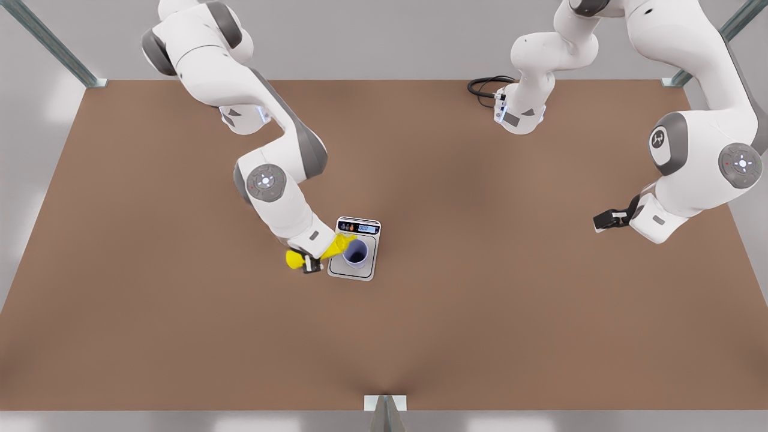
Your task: Move cup to the weight, pick up sauce bottle, pour sauce
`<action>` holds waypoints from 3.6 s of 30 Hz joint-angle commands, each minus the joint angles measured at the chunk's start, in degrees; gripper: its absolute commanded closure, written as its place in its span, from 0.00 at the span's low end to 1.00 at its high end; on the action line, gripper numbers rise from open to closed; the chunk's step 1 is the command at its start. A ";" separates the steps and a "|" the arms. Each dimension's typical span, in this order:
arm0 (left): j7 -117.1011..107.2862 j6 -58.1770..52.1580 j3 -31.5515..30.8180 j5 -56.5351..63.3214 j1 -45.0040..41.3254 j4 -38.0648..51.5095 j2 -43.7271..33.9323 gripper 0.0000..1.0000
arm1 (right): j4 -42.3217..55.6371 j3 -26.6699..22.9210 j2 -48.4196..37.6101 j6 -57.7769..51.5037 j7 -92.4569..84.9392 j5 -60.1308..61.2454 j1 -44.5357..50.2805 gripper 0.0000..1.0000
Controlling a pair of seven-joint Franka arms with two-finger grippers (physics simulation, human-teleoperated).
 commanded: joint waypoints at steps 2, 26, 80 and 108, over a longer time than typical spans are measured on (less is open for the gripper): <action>-0.02 0.00 0.00 -0.01 -0.09 -0.06 0.00 0.00 | 0.58 -0.04 0.36 -1.01 -0.29 0.91 0.02 0.55; 0.07 -0.09 -0.09 -0.28 -0.18 -0.06 0.35 0.00 | -7.77 -0.66 1.06 -17.97 -12.25 58.30 -20.80 0.54; 0.24 -0.62 -0.26 -0.19 -1.41 -0.06 1.58 0.00 | -4.17 -2.68 30.15 -25.97 -66.21 67.44 -37.24 0.51; 0.24 -0.53 -0.26 -0.19 -2.29 -0.06 1.58 0.00 | -0.23 -3.47 29.45 -31.59 -65.16 53.83 -48.04 0.00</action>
